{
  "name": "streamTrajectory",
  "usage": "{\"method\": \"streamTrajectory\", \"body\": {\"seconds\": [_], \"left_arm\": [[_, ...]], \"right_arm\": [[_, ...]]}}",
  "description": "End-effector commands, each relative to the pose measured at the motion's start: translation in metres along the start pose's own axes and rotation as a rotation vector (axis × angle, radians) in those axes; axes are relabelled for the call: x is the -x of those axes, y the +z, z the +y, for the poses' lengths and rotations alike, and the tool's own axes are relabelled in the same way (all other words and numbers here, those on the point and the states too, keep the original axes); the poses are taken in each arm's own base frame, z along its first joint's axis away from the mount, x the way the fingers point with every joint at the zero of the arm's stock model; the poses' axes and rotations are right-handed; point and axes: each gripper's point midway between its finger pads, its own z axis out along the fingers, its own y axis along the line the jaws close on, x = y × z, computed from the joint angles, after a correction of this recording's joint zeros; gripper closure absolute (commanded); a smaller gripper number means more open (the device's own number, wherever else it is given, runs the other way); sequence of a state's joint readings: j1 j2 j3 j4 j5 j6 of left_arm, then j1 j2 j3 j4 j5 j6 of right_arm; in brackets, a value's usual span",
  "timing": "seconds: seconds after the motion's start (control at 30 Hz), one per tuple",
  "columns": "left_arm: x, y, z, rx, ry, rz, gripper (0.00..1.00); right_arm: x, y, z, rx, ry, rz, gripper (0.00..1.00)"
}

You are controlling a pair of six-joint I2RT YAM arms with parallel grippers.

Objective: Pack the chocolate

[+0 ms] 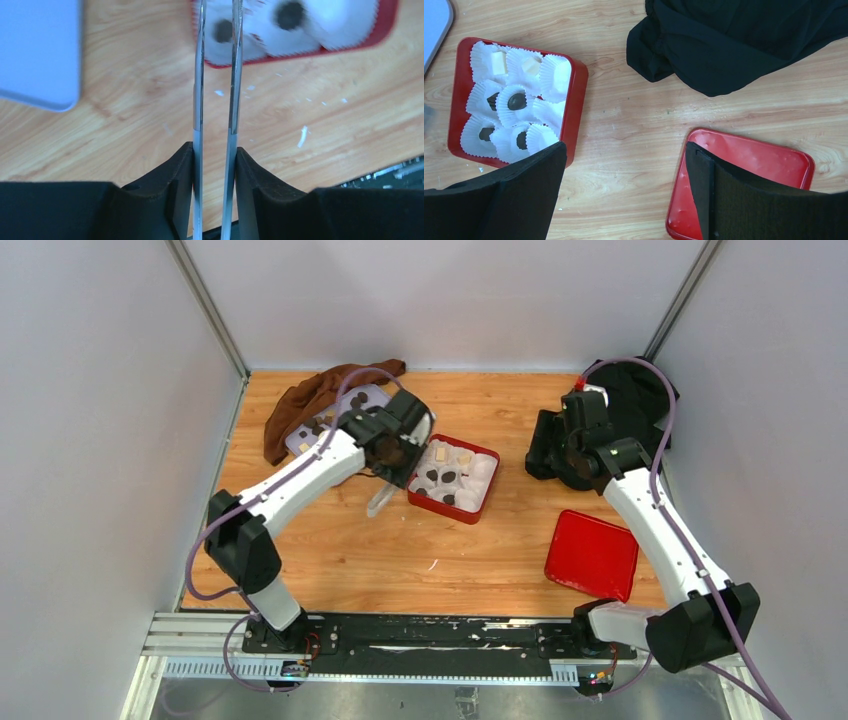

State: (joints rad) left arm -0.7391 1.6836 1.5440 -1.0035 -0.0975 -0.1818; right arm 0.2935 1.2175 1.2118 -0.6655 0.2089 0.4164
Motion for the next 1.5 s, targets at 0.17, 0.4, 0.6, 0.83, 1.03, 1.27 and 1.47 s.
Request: {"method": "streamTrajectory", "body": {"seconds": [0.17,0.4,0.6,0.83,1.03,1.27,1.47], "left_arm": [[-0.020,-0.015,0.147,0.227,-0.512,-0.021,0.63],[-0.058,0.014,0.209,0.350,-0.687,0.063,0.59],[-0.066,0.039,0.220,0.348,-0.689,0.114,0.57],[-0.066,0.052,0.228,0.348,-0.706,0.129,0.50],[-0.062,0.068,0.234,0.329,-0.725,0.139,0.50],[-0.055,0.079,0.242,0.319,-0.722,0.140,0.51],[-0.050,0.083,0.249,0.322,-0.711,0.138,0.55]], "right_arm": [[-0.011,-0.004,-0.011,-0.026,-0.009,0.016,0.08],[-0.003,-0.003,-0.007,-0.016,-0.021,0.013,0.07],[0.003,-0.006,-0.006,-0.020,-0.030,0.003,0.07],[0.000,-0.006,-0.009,-0.031,-0.019,0.009,0.07],[-0.001,-0.004,-0.010,-0.039,-0.013,0.013,0.07],[-0.001,-0.003,-0.010,-0.044,-0.009,0.011,0.07],[0.000,-0.003,-0.011,-0.048,-0.006,0.007,0.07]]}}
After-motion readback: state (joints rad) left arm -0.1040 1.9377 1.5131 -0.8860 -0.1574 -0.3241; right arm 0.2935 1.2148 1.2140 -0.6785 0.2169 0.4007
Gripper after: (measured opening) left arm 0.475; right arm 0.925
